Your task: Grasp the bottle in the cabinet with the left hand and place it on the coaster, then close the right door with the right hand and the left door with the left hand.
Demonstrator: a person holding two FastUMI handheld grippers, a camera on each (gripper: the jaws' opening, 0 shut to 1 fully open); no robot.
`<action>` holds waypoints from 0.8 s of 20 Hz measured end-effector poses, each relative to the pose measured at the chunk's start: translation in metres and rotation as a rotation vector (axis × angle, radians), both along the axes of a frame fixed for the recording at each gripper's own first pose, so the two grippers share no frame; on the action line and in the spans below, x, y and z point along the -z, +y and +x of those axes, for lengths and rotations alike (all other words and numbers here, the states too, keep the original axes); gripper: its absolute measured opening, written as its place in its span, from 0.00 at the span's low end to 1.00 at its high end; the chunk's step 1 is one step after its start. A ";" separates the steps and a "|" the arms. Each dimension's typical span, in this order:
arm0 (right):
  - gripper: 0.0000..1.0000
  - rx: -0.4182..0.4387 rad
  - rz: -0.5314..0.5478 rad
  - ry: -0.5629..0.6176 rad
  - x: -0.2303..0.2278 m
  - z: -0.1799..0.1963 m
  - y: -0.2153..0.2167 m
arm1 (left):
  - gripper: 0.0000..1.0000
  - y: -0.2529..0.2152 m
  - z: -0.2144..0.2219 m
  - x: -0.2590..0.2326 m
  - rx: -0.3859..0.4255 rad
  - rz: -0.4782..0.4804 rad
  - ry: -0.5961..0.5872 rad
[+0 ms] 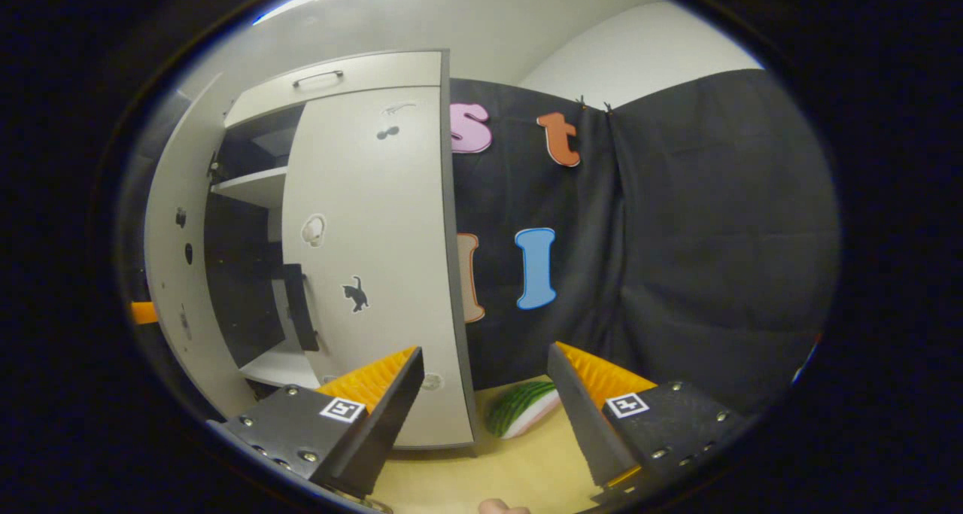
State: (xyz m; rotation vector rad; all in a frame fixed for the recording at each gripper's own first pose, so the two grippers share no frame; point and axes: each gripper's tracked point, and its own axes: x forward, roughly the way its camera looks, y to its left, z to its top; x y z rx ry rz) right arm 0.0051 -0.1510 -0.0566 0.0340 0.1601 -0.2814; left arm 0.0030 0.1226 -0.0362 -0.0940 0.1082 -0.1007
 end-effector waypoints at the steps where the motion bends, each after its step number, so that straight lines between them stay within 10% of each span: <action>1: 1.00 0.007 0.005 -0.002 -0.001 0.001 -0.004 | 0.90 -0.003 0.005 0.000 0.008 -0.005 0.001; 16: 1.00 0.093 -0.024 -0.009 -0.009 -0.008 -0.045 | 1.00 -0.049 0.073 0.009 0.103 0.057 -0.003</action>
